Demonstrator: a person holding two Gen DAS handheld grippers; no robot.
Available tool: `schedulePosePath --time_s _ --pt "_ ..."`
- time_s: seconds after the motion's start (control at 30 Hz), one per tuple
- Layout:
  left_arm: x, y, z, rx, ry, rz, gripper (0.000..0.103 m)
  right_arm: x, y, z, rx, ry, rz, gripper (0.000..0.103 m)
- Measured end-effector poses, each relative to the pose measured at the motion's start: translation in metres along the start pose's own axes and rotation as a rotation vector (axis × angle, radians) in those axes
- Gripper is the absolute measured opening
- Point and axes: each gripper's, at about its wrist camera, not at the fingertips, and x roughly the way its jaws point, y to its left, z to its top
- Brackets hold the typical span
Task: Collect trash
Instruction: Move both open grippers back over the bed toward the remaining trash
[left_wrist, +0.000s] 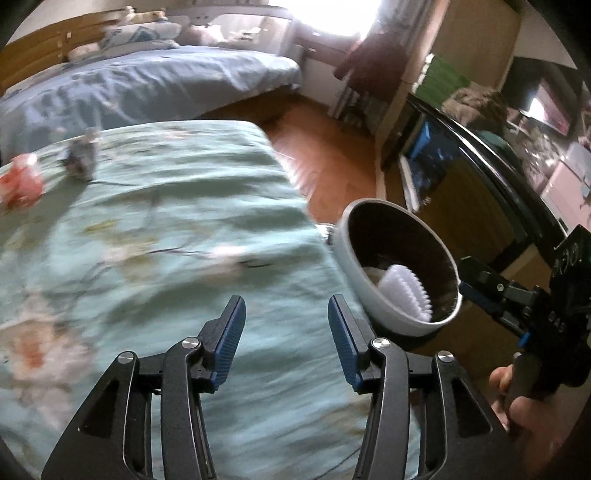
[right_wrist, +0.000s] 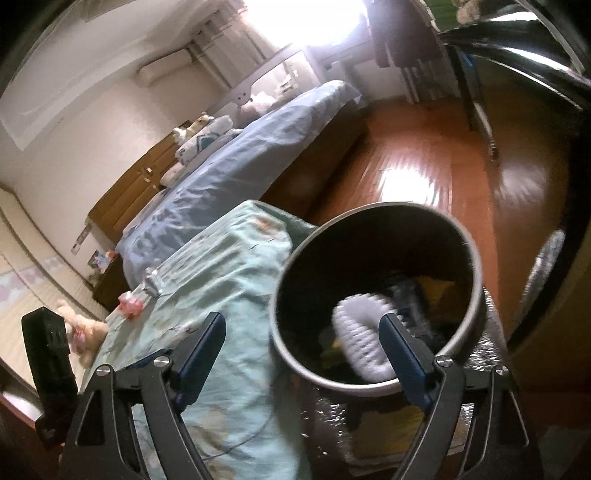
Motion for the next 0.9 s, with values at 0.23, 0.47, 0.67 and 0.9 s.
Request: schedulePosePath --time_s 0.23,0.47,0.67,0.9 --pt "-0.022 0.049 -0.007 -0.088 -0.03 0.053 0.048 0.019 0.037 -0.01 -0.049 0.046 0.049 0.092" --pt "-0.04 0.093 -0.014 -0.161 -0.053 0.105 0.049 0.037 0.075 -0.019 -0.101 0.086 0.101 0.093" --pt "-0.049 0.127 -0.02 -0.219 -0.065 0.141 0.051 0.053 0.103 -0.024 -0.143 0.115 0.138 0.093" --pt "-0.055 0.156 -0.017 -0.261 -0.077 0.181 0.052 0.079 0.133 -0.029 -0.186 0.159 0.178 0.093"
